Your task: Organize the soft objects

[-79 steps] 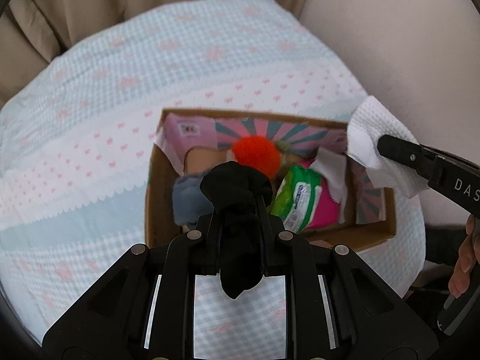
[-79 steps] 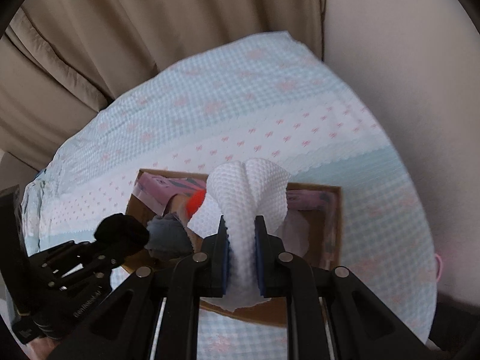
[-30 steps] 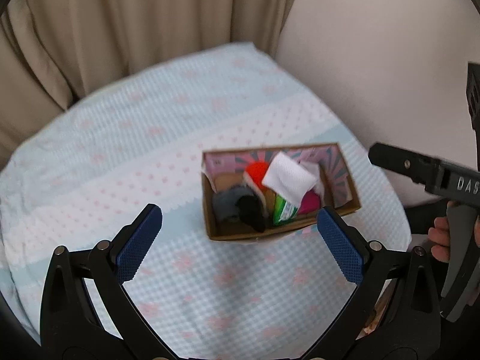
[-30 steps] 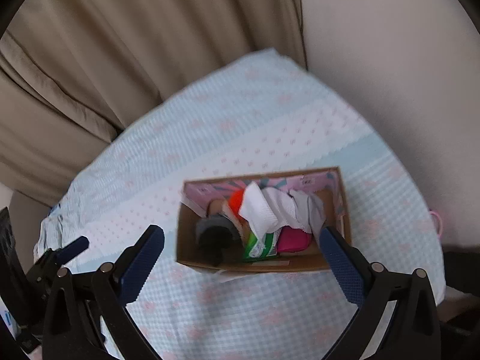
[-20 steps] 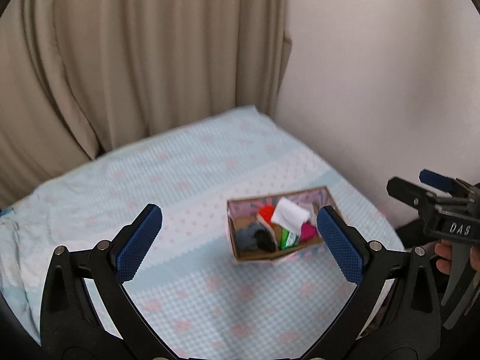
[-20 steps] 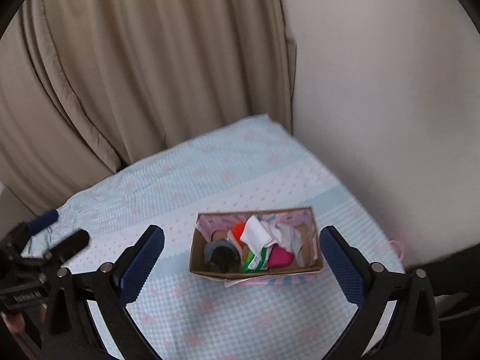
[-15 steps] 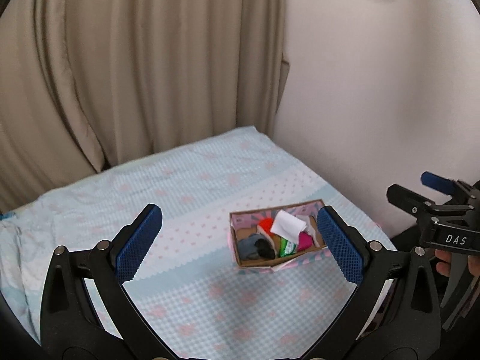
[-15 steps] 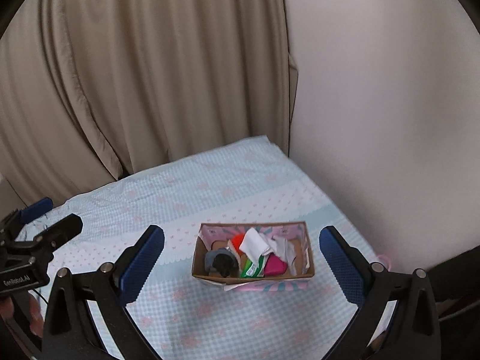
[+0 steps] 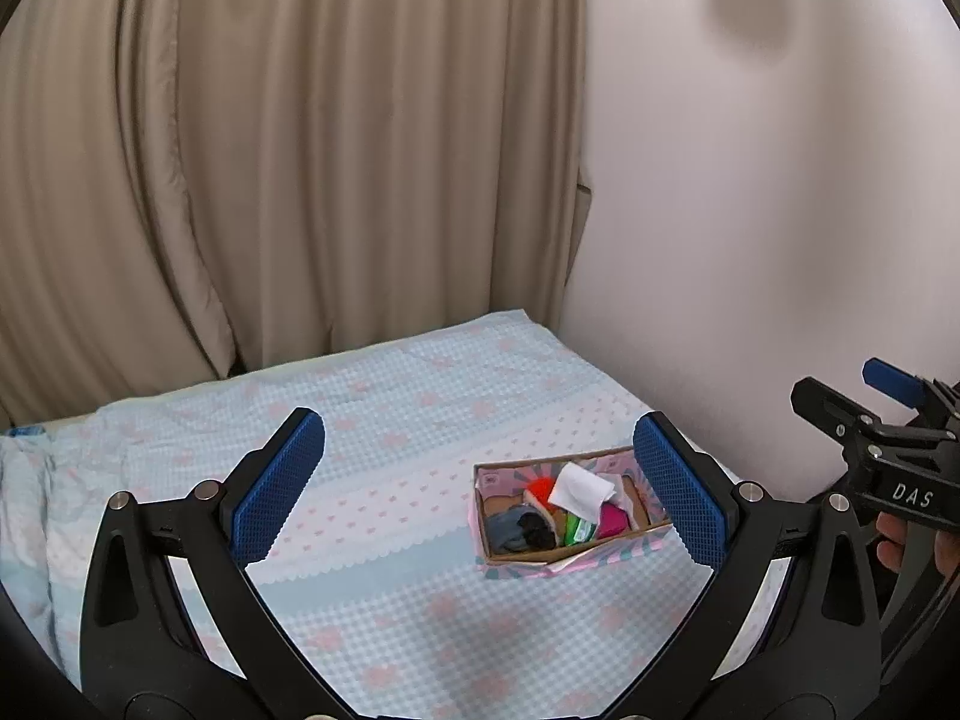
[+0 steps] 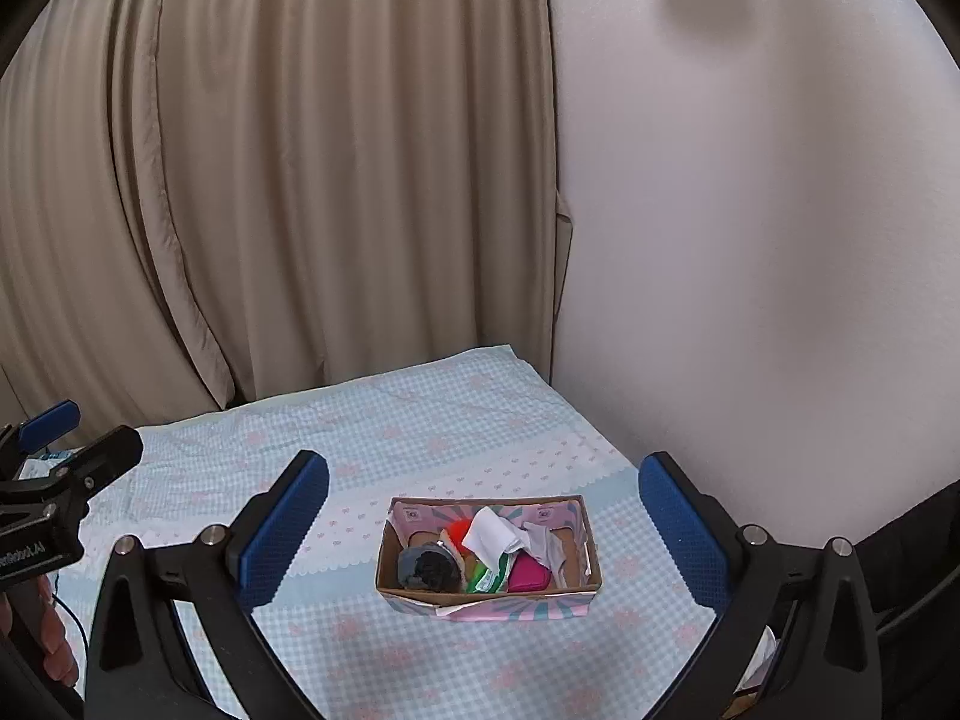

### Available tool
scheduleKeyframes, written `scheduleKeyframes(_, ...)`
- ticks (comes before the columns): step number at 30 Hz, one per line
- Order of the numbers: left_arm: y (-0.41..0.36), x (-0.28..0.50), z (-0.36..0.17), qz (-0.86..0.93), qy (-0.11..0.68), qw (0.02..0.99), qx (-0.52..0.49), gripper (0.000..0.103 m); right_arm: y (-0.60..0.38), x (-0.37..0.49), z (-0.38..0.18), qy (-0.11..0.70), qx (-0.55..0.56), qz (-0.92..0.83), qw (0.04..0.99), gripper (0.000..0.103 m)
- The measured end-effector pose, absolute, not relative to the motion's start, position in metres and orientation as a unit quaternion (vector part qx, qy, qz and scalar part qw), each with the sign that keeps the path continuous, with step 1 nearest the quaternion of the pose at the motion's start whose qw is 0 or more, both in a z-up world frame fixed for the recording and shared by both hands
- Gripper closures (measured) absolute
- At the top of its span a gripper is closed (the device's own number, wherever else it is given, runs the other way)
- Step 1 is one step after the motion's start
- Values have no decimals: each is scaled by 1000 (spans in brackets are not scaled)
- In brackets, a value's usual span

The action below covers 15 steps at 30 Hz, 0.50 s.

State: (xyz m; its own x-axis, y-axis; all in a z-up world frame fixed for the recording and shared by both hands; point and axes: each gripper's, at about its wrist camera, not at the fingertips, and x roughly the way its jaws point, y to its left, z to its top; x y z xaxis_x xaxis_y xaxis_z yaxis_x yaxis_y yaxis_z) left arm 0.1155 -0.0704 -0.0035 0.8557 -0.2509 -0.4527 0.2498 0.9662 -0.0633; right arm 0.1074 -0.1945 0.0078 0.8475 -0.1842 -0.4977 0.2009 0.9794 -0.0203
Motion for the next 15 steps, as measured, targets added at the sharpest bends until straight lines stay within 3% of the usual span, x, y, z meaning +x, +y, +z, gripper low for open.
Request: scheduleKeyframes(15, -77, 110, 1, -129, 217, 968, 1, 0, -196, 101, 17, 238, 17, -112, 965, 0)
